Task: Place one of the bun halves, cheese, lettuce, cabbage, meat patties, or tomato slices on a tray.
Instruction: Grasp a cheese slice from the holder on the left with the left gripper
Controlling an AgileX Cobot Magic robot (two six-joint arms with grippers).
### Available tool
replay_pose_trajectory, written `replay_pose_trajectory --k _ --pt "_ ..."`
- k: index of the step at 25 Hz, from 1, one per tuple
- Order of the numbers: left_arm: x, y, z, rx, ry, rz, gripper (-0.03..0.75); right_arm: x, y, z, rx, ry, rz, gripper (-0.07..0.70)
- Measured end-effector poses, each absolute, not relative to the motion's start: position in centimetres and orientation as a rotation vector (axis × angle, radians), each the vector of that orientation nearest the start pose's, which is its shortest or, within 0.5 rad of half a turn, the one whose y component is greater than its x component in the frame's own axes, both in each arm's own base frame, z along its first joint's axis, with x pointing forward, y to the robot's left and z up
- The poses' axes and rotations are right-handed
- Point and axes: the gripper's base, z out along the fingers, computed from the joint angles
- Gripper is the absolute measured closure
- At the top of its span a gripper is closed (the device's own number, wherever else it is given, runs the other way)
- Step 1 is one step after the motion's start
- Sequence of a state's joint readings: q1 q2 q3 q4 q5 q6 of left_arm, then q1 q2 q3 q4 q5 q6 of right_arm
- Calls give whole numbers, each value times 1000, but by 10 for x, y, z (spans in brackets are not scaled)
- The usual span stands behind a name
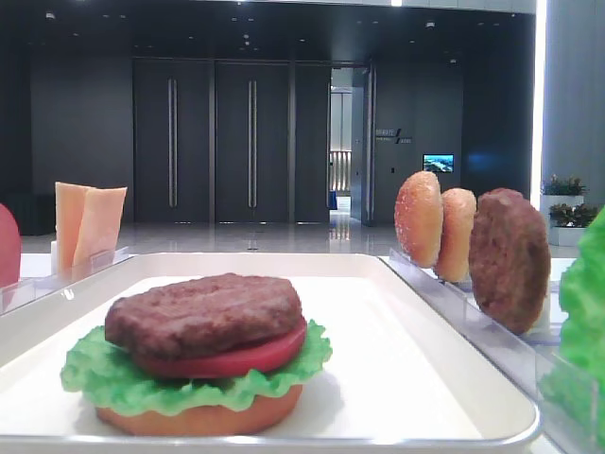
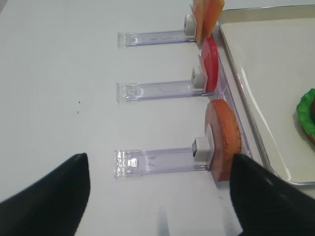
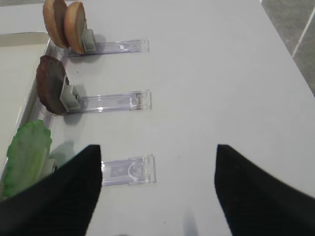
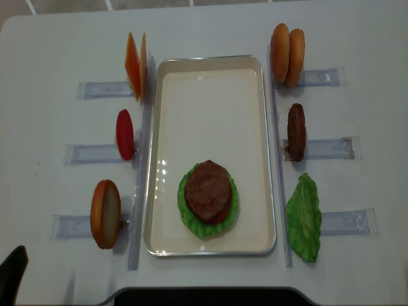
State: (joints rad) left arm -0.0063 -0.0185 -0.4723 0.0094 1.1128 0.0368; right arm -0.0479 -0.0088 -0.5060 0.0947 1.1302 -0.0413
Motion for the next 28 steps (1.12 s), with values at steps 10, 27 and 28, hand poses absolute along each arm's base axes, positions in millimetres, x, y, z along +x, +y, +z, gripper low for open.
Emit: replay_pose_trajectory --k 10,27,28 --pt "-7 1 265 45 2105 30 24 -10 8 274 -2 2096 60 166" --pt "5 1 278 43 2242 26 24 -10 8 274 -2 2096 60 166" --pt "8 1 281 31 2265 20 24 -10 8 274 -2 2096 60 166"
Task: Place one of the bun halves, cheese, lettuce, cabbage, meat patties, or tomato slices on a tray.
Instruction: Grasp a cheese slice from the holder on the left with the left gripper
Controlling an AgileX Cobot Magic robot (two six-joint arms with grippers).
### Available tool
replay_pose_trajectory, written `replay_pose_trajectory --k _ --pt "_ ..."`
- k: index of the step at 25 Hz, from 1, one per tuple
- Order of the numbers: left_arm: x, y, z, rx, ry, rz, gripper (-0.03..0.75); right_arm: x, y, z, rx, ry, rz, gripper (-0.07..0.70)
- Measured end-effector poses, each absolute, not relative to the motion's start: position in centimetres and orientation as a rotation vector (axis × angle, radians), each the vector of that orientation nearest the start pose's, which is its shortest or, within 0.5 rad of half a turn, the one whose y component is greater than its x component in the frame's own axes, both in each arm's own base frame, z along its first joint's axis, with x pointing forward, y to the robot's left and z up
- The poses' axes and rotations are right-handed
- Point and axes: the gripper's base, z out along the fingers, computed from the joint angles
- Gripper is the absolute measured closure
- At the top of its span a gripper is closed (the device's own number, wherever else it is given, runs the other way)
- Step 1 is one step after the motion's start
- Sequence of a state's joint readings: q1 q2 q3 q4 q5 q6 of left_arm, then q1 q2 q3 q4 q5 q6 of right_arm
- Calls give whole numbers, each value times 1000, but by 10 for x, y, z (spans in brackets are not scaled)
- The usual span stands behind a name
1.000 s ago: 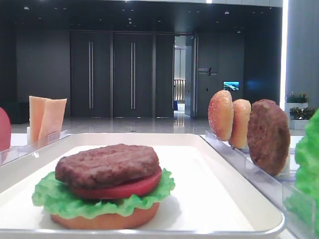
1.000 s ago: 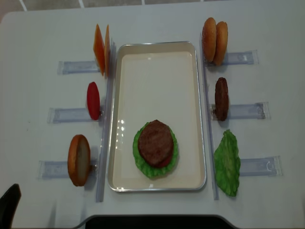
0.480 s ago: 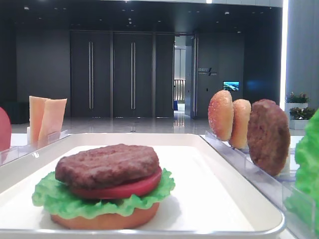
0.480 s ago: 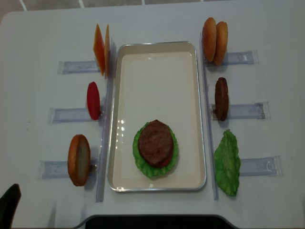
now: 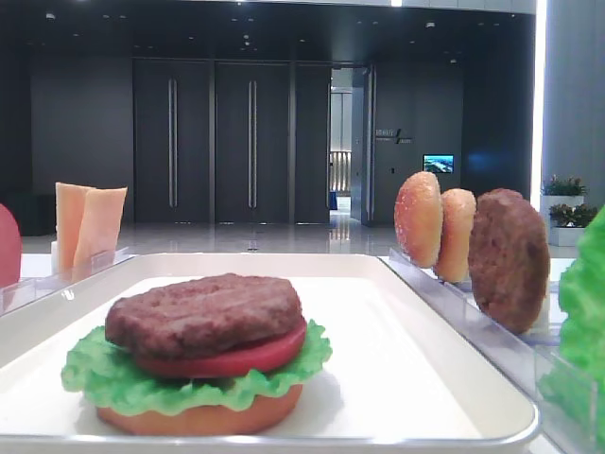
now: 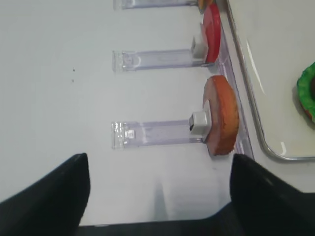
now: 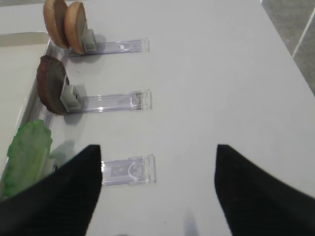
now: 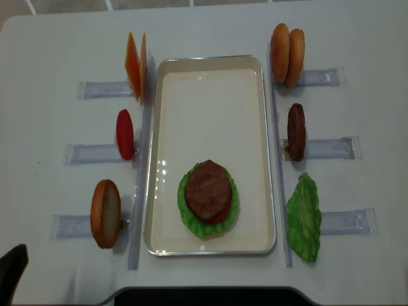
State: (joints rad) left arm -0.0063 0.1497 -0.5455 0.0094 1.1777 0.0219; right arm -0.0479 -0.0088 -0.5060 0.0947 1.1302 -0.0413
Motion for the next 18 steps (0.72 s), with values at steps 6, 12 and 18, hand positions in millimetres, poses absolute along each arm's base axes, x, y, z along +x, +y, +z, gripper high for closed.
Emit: replay_pose_trajectory --k 6,12,18 --pt "29 1 297 0 2415 8 24 -10 8 274 -2 2096 62 166" --pt "59 1 313 -9 2531 6 88 -10 8 274 -2 2096 62 166" --pt "101 0 329 -43 2629 -3 106 -10 8 274 -2 2096 62 166"
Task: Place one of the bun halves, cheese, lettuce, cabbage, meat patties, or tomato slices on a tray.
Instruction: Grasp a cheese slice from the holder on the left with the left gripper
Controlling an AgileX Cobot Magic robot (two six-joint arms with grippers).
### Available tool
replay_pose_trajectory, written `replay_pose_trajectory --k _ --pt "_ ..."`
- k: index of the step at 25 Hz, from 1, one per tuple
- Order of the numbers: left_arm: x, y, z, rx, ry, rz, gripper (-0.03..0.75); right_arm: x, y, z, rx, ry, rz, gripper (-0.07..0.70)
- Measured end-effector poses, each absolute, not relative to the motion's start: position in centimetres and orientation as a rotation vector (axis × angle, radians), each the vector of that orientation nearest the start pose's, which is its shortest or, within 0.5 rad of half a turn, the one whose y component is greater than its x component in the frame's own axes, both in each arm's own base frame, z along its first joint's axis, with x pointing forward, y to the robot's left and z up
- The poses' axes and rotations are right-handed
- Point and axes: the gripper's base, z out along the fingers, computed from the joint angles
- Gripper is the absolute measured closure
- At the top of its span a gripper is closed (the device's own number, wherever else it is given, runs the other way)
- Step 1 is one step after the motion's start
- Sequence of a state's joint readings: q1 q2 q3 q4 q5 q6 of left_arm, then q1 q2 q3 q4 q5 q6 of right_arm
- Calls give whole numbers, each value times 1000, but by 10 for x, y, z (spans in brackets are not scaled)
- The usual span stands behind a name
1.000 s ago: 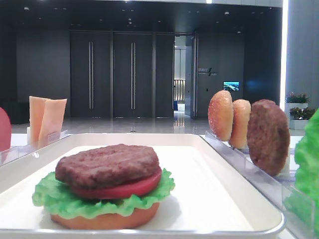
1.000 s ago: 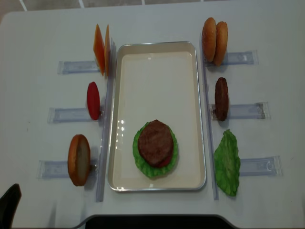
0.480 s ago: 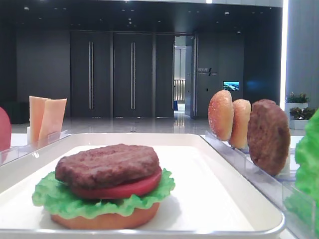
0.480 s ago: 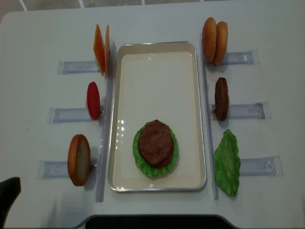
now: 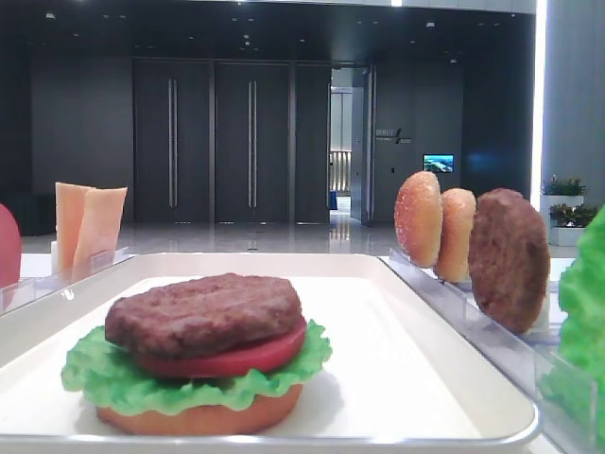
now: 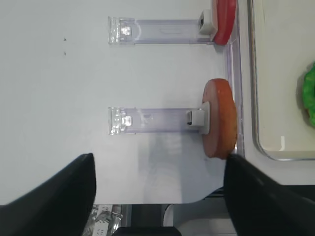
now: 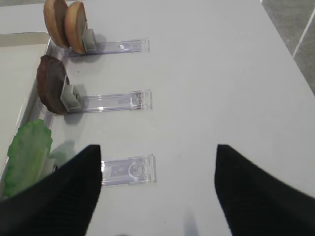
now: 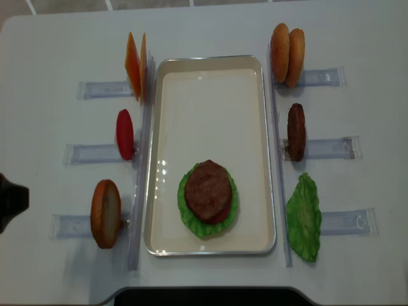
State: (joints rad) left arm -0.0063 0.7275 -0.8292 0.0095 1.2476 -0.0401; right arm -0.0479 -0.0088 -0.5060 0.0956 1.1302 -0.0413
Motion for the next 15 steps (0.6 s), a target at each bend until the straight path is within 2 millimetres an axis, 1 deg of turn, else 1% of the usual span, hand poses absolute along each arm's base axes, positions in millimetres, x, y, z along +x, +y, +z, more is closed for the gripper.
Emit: replay_pose_trajectory --k 7,9,15 --pt "159 0 350 -137 2688 -23 107 -10 8 274 -2 2096 62 166" --pt "176 0 357 -145 2692 -24 107 -10 8 274 -2 2096 62 166" --pt "229 -1 368 -147 2709 -23 108 -10 8 274 -2 2096 62 166"
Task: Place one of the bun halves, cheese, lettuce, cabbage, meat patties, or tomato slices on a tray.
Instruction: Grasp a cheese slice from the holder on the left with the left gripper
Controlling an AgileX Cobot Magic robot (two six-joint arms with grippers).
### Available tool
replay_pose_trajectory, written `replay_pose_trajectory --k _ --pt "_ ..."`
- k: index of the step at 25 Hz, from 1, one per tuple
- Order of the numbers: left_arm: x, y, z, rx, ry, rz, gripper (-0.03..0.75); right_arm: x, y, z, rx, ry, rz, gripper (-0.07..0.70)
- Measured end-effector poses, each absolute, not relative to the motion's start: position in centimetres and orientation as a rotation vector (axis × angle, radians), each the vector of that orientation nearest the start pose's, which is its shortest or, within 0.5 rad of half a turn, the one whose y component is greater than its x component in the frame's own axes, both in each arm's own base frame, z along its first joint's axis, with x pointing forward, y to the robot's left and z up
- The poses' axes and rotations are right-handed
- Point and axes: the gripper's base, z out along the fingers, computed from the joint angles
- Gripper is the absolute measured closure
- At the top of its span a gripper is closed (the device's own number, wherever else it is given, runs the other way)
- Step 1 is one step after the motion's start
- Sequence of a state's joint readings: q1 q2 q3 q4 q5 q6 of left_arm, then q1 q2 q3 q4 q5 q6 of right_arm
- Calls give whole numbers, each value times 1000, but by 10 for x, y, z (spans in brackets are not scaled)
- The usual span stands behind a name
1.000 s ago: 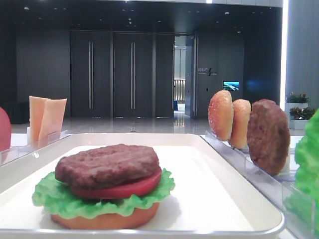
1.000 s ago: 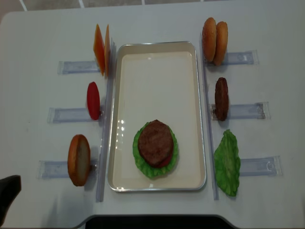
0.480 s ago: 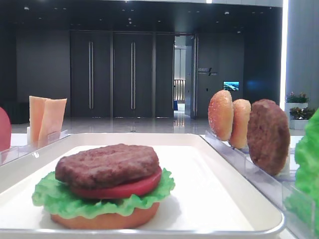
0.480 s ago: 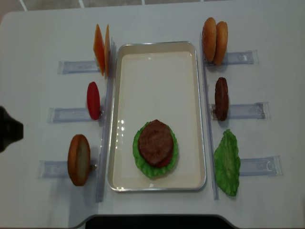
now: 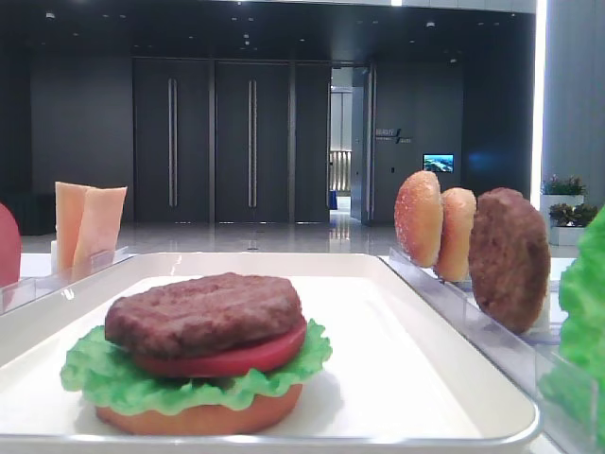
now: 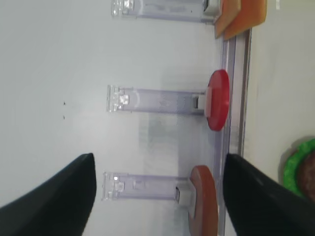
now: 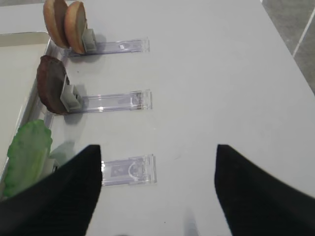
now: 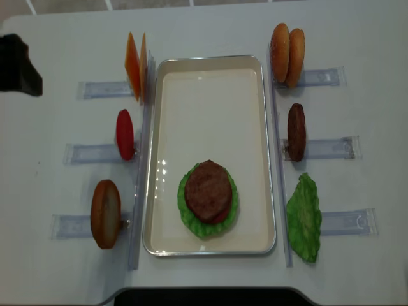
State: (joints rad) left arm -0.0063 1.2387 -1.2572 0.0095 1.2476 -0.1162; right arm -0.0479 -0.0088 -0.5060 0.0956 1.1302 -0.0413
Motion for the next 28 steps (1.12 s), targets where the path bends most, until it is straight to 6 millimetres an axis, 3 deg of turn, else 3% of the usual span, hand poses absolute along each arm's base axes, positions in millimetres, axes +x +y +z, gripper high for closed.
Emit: replay_pose_trajectory --k 8,17,24,28 --pt "305 -3 368 -90 2727 -31 108 -10 8 274 -2 2096 62 166" --pt "385 -4 336 -51 2776 -14 108 -10 8 274 -2 2096 62 166" --pt "439 -14 323 -19 2726 -23 108 -10 8 274 -2 2096 62 166" --pt "459 -26 314 0 2709 -34 108 -10 8 274 -2 2096 62 166"
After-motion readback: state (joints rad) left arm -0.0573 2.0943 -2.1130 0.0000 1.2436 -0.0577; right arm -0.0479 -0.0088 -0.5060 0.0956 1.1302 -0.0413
